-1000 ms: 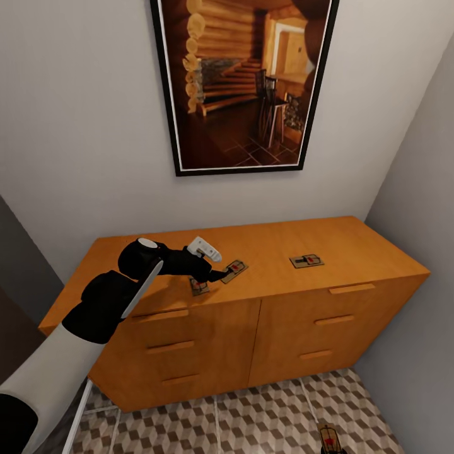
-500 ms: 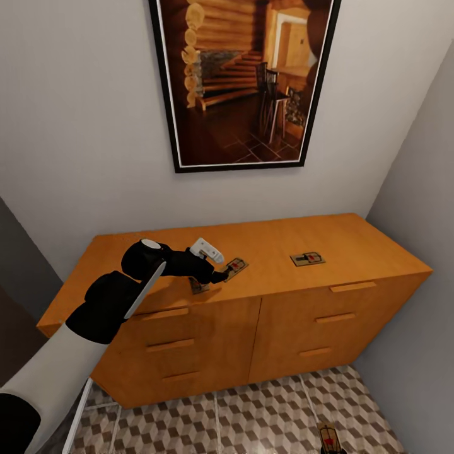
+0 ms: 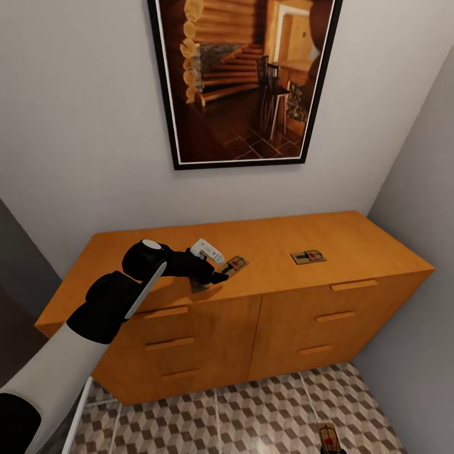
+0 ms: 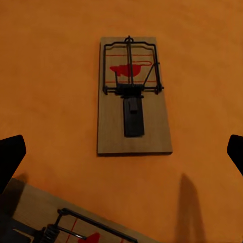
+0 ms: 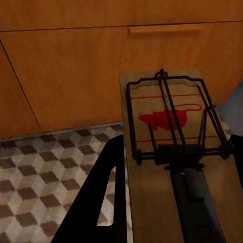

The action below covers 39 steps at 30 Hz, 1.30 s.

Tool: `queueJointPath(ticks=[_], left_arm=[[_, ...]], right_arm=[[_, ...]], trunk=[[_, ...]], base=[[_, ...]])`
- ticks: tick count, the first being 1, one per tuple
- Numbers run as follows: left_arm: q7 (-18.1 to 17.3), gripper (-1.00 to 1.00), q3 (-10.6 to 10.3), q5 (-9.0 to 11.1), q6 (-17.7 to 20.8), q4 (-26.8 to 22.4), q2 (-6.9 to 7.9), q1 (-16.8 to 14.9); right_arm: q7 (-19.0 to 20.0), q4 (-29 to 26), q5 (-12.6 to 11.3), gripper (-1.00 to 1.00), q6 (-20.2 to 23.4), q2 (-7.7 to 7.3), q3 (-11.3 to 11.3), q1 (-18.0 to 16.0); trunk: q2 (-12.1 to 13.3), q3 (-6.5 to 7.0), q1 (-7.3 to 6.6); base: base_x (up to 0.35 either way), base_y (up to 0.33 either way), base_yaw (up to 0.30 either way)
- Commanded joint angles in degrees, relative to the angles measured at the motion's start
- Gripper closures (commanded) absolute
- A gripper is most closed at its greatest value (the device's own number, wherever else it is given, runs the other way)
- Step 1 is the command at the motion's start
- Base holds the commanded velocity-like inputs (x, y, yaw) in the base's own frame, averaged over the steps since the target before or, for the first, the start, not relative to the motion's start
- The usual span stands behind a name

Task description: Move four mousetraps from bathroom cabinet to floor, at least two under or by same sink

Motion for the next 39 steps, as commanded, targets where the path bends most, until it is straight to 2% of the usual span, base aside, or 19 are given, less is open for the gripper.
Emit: queueJointPath(ticks=[1, 15, 39], left_arm=[[0.25, -1.0, -0.08, 0.45, 0.37, -0.03, 0.04, -0.06], [0.25, -1.0, -0.94, 0.45, 0.37, -0.02, -0.08, -0.05], [0.21, -1.0, -1.1, 0.45, 0.28, 0.76, -0.44, -0.06]], right_arm=[[-0.35, 0.01, 0.53, 1.0, -0.1, 0.01, -0.17, -0.03], [-0.35, 0.01, 0.53, 1.0, -0.1, 0.01, -0.17, -0.03], [-0.35, 0.01, 0.53, 1.0, -0.11, 0.01, -0.16, -0.03]], trunk=[[-0.03, -0.06, 0.0], [-0.03, -0.08, 0.0], [-0.03, -0.08, 0.0]], base=[[0.0, 0.0, 0.0], [0.0, 0.0, 0.0], [0.003, 0.0, 0.0]])
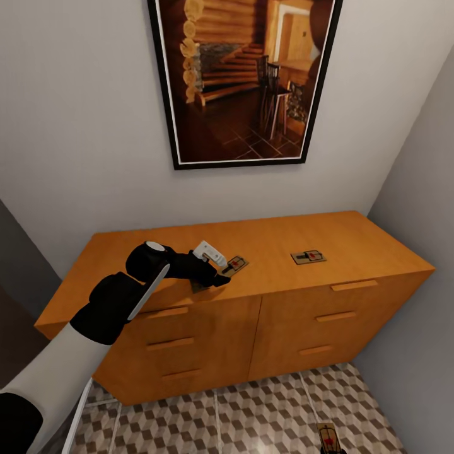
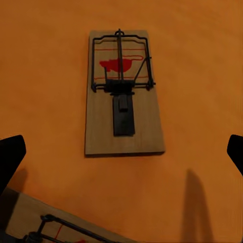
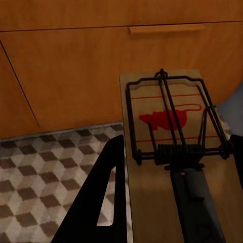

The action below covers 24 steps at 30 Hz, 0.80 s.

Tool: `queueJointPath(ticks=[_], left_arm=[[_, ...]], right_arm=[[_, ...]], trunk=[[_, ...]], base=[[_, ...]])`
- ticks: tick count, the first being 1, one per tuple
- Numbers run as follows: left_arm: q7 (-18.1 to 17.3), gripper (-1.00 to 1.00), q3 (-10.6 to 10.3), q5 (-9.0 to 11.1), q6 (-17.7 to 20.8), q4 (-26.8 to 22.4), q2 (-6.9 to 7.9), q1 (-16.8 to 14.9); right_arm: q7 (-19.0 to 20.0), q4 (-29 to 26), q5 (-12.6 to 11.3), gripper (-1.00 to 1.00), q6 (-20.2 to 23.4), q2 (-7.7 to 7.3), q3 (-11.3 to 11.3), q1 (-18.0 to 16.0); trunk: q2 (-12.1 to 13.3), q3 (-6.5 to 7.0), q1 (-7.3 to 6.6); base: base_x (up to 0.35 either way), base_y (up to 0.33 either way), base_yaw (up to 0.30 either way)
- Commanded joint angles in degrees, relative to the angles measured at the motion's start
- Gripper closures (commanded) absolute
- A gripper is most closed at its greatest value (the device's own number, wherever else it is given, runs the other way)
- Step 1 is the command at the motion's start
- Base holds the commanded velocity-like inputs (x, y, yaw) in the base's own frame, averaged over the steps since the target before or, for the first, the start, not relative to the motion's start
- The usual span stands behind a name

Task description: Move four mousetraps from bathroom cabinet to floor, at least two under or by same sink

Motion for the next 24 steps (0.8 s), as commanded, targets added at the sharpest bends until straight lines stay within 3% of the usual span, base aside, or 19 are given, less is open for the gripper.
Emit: queueJointPath(ticks=[1, 24], left_arm=[[0.25, -1.0, -0.08, 0.44, 0.37, 0.0, 0.01, -0.06], [0.2, -1.0, -2.33, 0.44, 0.28, 1.03, -0.35, 0.13]], right_arm=[[-0.35, 0.01, 0.53, 1.0, -0.1, 0.01, -0.2, -0.03], [-0.35, 0.01, 0.53, 1.0, -0.12, 0.01, -0.2, -0.03]], trunk=[[-0.03, -0.05, 0.0], [-0.03, -0.05, 0.0]], base=[[0.042, 0.0, 0.0], [0.004, 0.0, 0.0]])
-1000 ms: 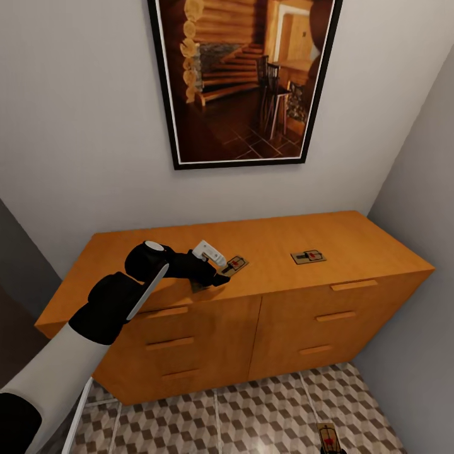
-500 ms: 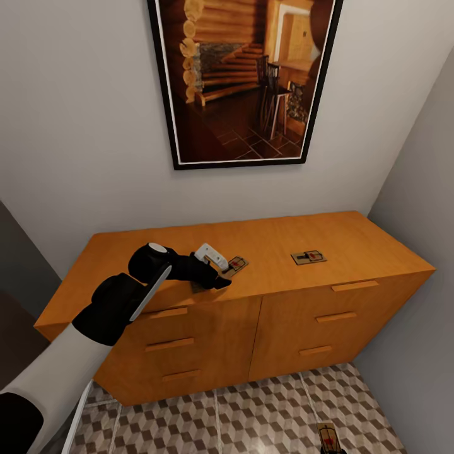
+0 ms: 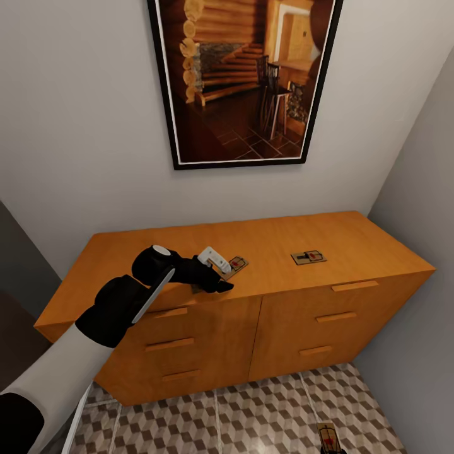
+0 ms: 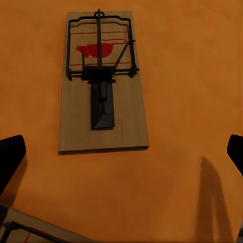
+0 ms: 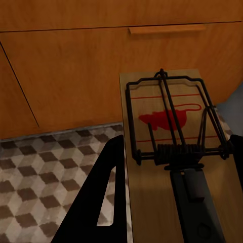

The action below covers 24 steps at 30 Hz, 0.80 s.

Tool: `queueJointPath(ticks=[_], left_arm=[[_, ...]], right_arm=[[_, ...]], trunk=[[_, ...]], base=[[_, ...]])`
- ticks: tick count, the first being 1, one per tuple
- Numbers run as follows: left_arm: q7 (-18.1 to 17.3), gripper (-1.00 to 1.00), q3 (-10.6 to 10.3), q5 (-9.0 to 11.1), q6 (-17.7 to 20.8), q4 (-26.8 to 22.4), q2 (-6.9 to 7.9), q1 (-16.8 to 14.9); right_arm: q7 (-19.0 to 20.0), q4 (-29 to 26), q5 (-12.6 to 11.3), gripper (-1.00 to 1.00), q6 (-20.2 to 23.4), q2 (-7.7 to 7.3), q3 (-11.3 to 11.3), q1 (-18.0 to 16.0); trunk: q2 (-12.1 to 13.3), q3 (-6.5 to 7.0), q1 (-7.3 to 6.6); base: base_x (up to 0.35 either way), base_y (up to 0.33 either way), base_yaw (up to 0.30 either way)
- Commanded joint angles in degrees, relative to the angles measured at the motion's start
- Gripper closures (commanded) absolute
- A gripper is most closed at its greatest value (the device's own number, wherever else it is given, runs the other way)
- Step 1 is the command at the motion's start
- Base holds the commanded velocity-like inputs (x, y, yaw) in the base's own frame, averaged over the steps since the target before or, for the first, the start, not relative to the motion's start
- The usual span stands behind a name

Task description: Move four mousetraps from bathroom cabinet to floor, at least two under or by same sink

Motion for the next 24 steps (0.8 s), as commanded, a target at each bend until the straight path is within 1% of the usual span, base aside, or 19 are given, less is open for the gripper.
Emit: queueJointPath(ticks=[1, 24], left_arm=[[0.24, -1.0, -0.1, 0.44, 0.37, -0.04, 0.04, -0.06], [0.32, -1.0, 0.04, 0.36, 0.36, -0.94, 0.03, -0.06]], right_arm=[[-0.35, 0.01, 0.53, 1.0, -0.11, 0.01, -0.19, -0.03], [-0.35, 0.01, 0.53, 1.0, -0.08, 0.01, -0.18, -0.03]], trunk=[[-0.03, -0.05, 0.0], [-0.03, -0.05, 0.0]], base=[[0.0, 0.0, 0.0], [0.0, 0.0, 0.0]])
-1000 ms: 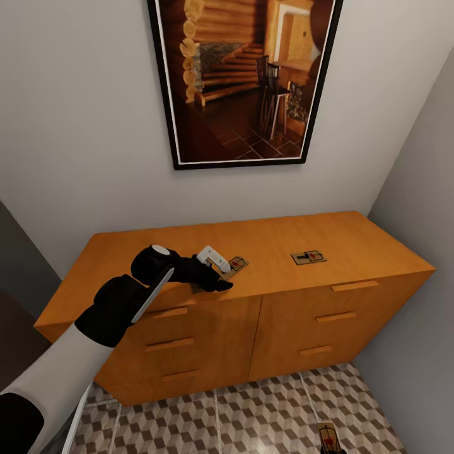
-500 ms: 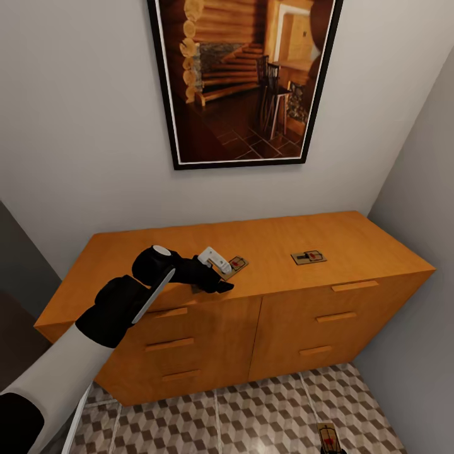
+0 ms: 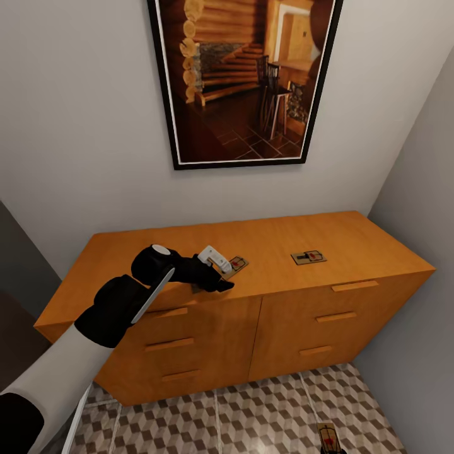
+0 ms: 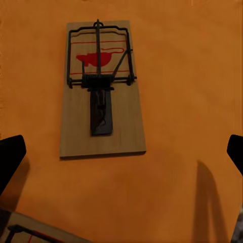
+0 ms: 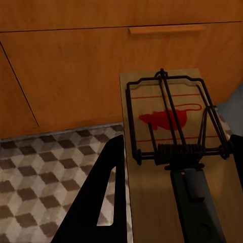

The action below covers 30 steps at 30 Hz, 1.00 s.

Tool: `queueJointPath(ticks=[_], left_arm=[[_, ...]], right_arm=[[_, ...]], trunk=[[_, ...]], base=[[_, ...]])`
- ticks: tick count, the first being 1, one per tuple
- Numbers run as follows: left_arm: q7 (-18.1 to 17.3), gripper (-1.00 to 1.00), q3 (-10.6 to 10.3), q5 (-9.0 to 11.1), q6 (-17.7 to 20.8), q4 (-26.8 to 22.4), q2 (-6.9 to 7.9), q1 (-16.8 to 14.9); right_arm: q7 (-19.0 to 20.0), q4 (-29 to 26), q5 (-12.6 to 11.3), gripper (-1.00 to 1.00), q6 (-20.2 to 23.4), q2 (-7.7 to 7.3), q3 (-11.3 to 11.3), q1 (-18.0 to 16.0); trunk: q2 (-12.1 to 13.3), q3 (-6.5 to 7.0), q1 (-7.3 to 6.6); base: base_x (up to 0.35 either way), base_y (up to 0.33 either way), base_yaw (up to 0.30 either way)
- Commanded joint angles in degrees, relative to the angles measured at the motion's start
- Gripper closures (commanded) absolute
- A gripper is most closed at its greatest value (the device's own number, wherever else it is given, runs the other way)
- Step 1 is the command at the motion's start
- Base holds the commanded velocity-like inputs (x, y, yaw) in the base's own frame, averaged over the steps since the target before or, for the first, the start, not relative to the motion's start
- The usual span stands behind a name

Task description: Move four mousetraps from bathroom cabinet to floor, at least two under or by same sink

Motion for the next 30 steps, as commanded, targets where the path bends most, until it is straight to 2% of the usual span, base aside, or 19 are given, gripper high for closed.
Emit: queueJointPath(ticks=[1, 30], left_arm=[[0.24, -1.0, -0.03, 0.43, 0.36, -0.16, 0.04, -0.06], [0.24, -1.0, 0.11, 0.43, 0.36, -1.07, 0.04, -0.06]], right_arm=[[-0.35, 0.01, 0.53, 1.0, -0.11, 0.01, -0.19, -0.03], [-0.35, 0.01, 0.53, 1.0, -0.09, 0.01, -0.16, -0.03]], trunk=[[-0.03, -0.05, 0.0], [-0.03, -0.05, 0.0]], base=[[0.0, 0.0, 0.0], [0.0, 0.0, 0.0]])
